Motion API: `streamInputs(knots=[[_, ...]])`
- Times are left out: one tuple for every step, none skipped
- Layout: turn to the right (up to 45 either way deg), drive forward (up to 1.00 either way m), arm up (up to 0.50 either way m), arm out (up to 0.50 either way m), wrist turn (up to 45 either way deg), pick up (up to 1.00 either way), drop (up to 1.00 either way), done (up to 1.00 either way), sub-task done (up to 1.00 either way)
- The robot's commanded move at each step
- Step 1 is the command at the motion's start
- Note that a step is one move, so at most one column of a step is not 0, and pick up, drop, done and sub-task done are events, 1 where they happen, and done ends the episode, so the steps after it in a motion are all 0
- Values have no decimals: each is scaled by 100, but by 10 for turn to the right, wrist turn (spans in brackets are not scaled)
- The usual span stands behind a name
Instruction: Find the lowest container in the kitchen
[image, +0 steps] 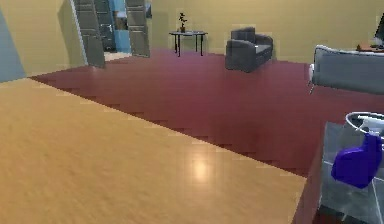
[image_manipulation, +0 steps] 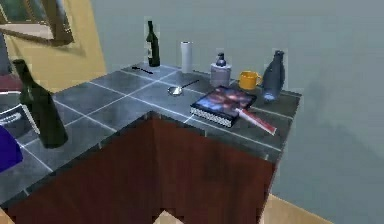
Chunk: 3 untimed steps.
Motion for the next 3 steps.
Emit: streamInputs(knots=[[0,80,0,0,0,0,0,0,0],[300,0,0,0,0,0,0,0,0],[0,80,0,0,0,0,0,0,0]])
